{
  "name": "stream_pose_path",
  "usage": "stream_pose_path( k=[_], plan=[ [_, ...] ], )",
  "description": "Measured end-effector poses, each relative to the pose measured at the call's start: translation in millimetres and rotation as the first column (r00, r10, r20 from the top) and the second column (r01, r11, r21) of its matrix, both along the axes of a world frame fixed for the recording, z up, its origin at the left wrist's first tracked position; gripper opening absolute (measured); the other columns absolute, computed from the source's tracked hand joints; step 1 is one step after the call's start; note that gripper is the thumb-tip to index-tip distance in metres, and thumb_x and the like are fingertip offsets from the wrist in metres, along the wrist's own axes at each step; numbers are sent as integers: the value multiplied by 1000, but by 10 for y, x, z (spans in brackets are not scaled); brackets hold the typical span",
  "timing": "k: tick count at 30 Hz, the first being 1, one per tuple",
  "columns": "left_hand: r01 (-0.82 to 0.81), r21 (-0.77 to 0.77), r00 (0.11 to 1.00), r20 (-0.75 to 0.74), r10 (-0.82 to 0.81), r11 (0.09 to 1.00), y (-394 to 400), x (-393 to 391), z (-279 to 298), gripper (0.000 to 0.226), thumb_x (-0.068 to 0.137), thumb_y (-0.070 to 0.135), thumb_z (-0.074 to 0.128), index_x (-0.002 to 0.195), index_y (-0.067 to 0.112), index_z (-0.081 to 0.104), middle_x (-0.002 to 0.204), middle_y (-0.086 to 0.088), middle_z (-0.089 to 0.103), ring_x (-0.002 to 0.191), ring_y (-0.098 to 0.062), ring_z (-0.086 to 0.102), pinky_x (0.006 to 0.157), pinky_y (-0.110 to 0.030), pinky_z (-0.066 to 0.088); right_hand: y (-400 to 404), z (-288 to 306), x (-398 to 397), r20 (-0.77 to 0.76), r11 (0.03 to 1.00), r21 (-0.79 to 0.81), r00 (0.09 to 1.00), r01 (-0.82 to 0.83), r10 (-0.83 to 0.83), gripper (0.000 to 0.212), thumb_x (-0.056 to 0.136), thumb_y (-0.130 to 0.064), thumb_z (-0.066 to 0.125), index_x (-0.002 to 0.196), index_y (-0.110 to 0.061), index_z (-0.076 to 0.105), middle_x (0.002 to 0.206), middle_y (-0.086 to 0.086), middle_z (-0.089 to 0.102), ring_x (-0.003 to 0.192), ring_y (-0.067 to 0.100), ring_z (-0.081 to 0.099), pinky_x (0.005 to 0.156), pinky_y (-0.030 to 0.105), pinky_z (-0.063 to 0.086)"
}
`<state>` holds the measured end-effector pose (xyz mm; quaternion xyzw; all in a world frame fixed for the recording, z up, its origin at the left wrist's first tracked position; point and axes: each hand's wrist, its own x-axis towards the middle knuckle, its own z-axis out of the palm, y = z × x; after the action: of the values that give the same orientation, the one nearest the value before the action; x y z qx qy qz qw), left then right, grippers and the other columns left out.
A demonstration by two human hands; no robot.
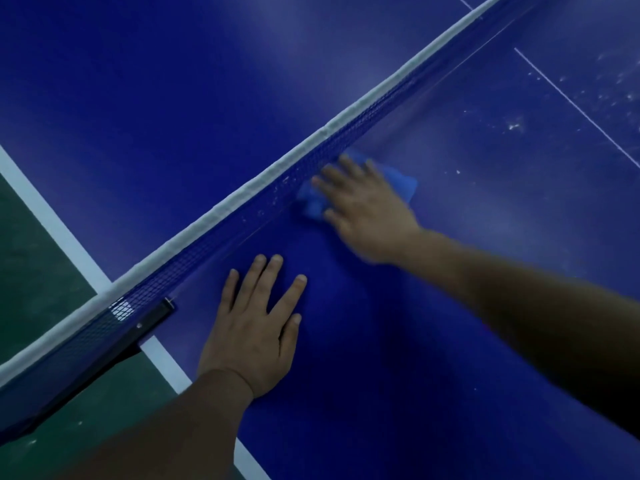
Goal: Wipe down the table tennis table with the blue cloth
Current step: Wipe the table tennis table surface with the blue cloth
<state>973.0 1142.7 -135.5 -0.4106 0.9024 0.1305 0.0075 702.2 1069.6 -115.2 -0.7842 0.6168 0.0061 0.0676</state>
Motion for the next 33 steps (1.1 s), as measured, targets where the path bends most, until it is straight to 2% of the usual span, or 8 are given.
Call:
stream_pose_path(
  k=[3, 8, 12, 15, 21, 23, 29, 33],
  plan=[
    [-4, 8, 1000, 0, 4, 1000, -12, 14, -5, 54, 103, 42, 27, 155, 27, 26, 166, -10, 18, 155, -28, 11, 120, -56, 11, -303, -21, -987, -45, 938, -136, 944, 319, -327, 46, 100, -20, 41, 139, 2, 51, 147, 28, 45, 138, 50, 36, 107, 68, 33],
    [-1, 29, 1000, 1, 1, 1000, -17, 6, -2, 53, 104, 42, 26, 155, 27, 27, 166, -10, 20, 155, -28, 12, 120, -56, 11, -211, 91, -1536, 44, 464, 23, 462, 886, -886, 60, 105, -39, 25, 159, -15, 19, 168, 5, 10, 154, 34, 4, 122, 55, 3],
    [2, 7, 999, 35, -2, 1000, -20, 60, -44, 56, 106, 47, 13, 154, 26, 31, 166, -9, 20, 154, -29, 13, 120, -55, 10, 131, -55, -396, 59, 842, -71, 844, 536, -532, 60, 101, -39, 25, 154, -13, 36, 162, 10, 29, 150, 37, 20, 119, 57, 16],
    [4, 0, 999, 37, -4, 1000, -14, 33, -45, 58, 106, 48, 12, 154, 24, 34, 165, -10, 21, 154, -29, 14, 120, -55, 10, 483, -90, -577, 56, 908, -48, 908, 417, -414, 57, 100, -39, 31, 150, -15, 43, 159, 8, 37, 148, 36, 28, 118, 56, 21],
    [-19, 36, 1000, 4, 19, 999, -17, -16, 18, 56, 101, 42, 27, 153, 24, 37, 164, -11, 23, 154, -28, 13, 121, -54, 8, 949, 66, -2106, 34, 193, -19, 194, 981, -980, 58, 105, -42, 26, 159, -20, 24, 167, 4, 16, 153, 34, 12, 122, 55, 8],
    [-25, 61, 1000, 16, 24, 998, -15, -23, 52, 57, 100, 42, 29, 153, 23, 38, 164, -11, 24, 154, -27, 13, 122, -54, 8, 909, 74, -1924, 52, 95, 21, 93, 995, -994, 59, 105, -43, 25, 160, -22, 20, 168, 1, 11, 154, 32, 6, 122, 55, 3],
    [-57, 68, 998, -34, 60, 996, -94, -178, 221, 54, 95, 36, 35, 142, 15, 54, 154, -14, 41, 144, -33, 34, 120, -52, 16, 687, -39, -593, 41, 883, 3, 883, 469, -469, 58, 101, -44, 27, 155, -23, 34, 164, 1, 26, 152, 32, 18, 121, 55, 11],
    [52, 55, 995, -84, -48, 997, -417, -841, 289, 58, 97, 35, 31, 149, 14, 44, 160, -10, 33, 149, -27, 25, 125, -42, 5, 651, -62, -1479, 8, 768, -31, 769, 639, -639, 63, 97, -46, 26, 153, -21, 38, 163, 4, 30, 149, 35, 25, 118, 57, 19]
  ],
)
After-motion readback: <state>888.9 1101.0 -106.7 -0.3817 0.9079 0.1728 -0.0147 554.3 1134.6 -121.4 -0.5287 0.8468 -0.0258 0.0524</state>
